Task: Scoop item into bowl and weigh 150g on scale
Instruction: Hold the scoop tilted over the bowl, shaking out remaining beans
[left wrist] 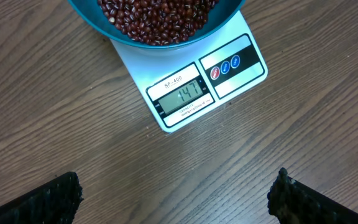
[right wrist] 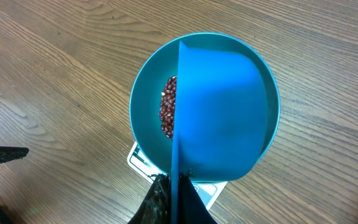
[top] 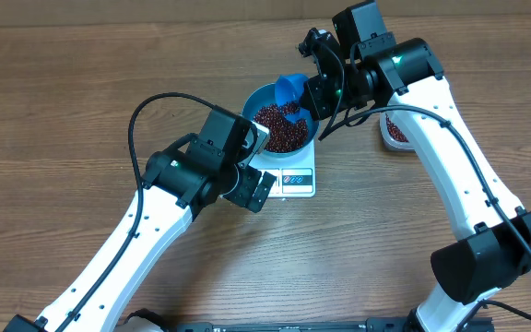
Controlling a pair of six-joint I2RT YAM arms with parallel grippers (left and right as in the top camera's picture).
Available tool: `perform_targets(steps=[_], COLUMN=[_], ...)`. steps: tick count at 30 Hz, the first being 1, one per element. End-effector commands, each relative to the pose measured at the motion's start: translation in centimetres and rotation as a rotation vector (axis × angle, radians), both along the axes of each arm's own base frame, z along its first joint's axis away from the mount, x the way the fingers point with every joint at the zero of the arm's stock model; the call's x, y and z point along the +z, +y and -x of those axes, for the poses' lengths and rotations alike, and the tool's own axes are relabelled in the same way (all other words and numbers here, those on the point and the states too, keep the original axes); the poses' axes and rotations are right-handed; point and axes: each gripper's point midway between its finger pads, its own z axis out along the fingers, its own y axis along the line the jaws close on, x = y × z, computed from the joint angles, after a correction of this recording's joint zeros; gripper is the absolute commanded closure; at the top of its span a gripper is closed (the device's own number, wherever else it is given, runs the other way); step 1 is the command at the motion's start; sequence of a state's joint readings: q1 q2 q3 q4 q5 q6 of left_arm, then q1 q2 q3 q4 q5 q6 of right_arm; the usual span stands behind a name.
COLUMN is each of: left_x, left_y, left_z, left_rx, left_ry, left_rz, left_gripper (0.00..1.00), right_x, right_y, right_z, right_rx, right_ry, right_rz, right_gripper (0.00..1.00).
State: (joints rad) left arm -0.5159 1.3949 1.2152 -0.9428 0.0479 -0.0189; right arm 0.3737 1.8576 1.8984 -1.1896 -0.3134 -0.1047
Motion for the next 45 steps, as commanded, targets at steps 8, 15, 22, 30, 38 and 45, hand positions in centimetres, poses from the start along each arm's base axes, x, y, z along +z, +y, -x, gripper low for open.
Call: perform_targets(steps=[8,15,22,30,38,45], left_x=[0.4,0.4,0.4,0.4,0.4,0.4], left_y=[0.3,0.3,0.3,0.3,0.3,0.3], left_z=[0.0,0.0,0.0,0.0,0.0,0.0], left_rx=[-0.009,-0.009,-0.009,-0.009,-0.009,-0.009], left_ry=[-0.023,-0.023,-0.023,-0.023,-0.023,-0.023], left_rz=[0.000,0.000,0.000,0.000,0.000,0.000], left_gripper=[0.00,0.00,0.01,0.00,0.00,0.00], right_x=[2.3,2.1,2.1,2.2,2.2,2.2], right_y=[-0.7,-0.5,-0.6,0.2,0.4,0.4], right_z=[-0.7,-1.0,-1.4,-1.0,-1.0,-1.1], right_rx=[-0.027,-0.036,-0.056,0.003,0.001,0.001], right_ry=[-0.089,-0.143,-0.197,-0.233,-0.249,-0.250], right_rz=[0.030,0.116,0.195,0.238,0.257,0.257], right_gripper=[0.96,0.96,0.96,0.96,0.96,0.96])
